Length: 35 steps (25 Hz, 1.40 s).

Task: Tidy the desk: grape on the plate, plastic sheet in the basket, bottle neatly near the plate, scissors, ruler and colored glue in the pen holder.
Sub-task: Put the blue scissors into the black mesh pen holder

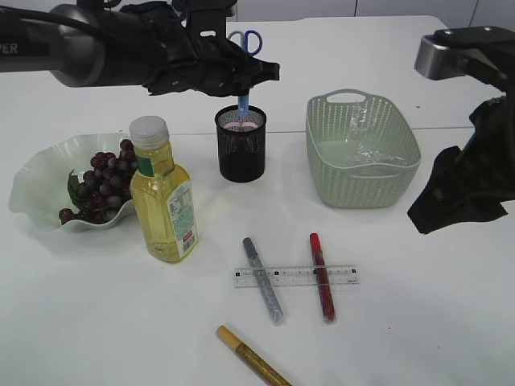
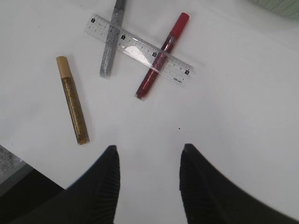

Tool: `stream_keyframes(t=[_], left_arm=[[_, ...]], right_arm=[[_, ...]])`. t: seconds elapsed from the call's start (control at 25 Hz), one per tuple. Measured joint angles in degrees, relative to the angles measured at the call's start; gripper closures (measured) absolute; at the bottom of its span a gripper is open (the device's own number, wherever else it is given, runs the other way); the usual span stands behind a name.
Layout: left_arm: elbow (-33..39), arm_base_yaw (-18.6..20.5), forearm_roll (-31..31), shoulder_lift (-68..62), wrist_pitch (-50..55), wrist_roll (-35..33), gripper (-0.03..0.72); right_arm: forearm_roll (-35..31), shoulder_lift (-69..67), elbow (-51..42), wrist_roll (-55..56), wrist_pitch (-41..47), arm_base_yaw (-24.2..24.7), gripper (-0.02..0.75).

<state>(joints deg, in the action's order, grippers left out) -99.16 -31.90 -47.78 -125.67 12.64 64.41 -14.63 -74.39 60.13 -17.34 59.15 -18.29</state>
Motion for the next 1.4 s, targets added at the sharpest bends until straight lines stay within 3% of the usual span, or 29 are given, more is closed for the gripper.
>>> stream_keyframes(t=[0.28,0.88,1.4], left_arm=[[-0.35,0.0,-4.76,-1.65,-2.34,0.0,0.564],[-3.24,0.12,-5.24,-3.23,-0.89,0.0,0.556],[-3.33,0.85,-5.38,-3.23,-0.42,0.0,0.468]], right_arm=[[0.0,0.0,0.0,0.0,0.0,0.0,0.422],[0.0,-1.2,-0.04,-0.09,0.0,0.0,0.423],[0.0,-1.2,-0.04,-0.13,0.0,0.0,0.423]])
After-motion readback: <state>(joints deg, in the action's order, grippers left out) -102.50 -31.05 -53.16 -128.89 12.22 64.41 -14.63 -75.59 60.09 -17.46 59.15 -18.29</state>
